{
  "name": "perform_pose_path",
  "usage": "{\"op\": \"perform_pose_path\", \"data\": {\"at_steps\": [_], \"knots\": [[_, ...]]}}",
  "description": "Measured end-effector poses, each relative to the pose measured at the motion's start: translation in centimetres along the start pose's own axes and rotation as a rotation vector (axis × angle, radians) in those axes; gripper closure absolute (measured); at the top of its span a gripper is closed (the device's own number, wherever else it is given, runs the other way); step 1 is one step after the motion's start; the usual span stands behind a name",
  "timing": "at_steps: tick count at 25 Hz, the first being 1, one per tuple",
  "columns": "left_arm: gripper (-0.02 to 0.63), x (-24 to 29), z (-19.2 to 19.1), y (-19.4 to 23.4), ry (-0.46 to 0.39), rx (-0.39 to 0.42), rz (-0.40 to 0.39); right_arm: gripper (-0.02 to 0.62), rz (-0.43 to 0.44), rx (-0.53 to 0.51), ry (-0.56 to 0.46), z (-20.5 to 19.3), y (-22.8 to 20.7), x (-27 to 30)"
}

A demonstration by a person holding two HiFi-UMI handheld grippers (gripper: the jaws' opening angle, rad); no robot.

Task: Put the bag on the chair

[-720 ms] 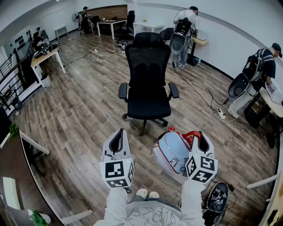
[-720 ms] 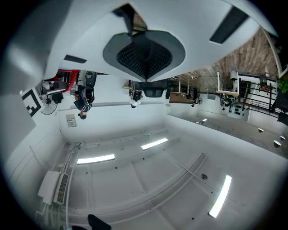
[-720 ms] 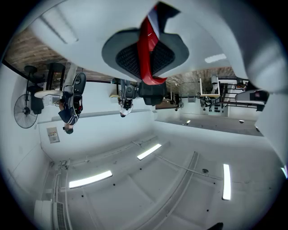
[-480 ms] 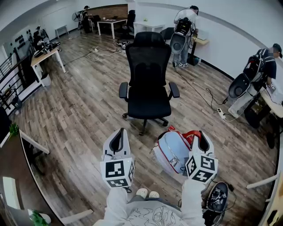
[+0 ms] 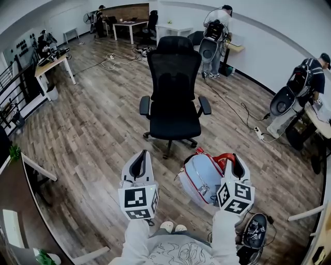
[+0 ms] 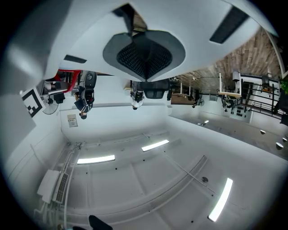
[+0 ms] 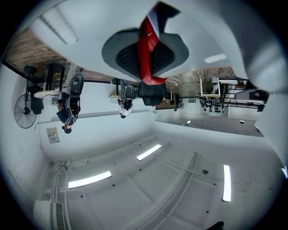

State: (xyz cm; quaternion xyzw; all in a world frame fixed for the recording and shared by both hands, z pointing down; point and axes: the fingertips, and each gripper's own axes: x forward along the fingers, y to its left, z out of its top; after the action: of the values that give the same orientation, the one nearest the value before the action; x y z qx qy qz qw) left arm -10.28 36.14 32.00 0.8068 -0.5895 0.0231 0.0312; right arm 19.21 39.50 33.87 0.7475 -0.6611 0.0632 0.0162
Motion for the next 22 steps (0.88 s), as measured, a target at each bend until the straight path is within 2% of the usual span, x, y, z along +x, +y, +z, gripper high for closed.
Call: {"op": "perform_pose_path", "data": {"at_steps": [14, 22], "knots": [[0.6, 4.0, -1.2, 2.2, 0.031, 0.021, -0.038, 0.552, -0.027, 0.016, 0.025, -0.9, 1.4, 4.2], [0.6, 8.7, -1.8, 3.7, 0.036, 0.019, -0.007, 0.552, -0.018, 0.018, 0.054, -2.0, 1.1, 9.7]]}}
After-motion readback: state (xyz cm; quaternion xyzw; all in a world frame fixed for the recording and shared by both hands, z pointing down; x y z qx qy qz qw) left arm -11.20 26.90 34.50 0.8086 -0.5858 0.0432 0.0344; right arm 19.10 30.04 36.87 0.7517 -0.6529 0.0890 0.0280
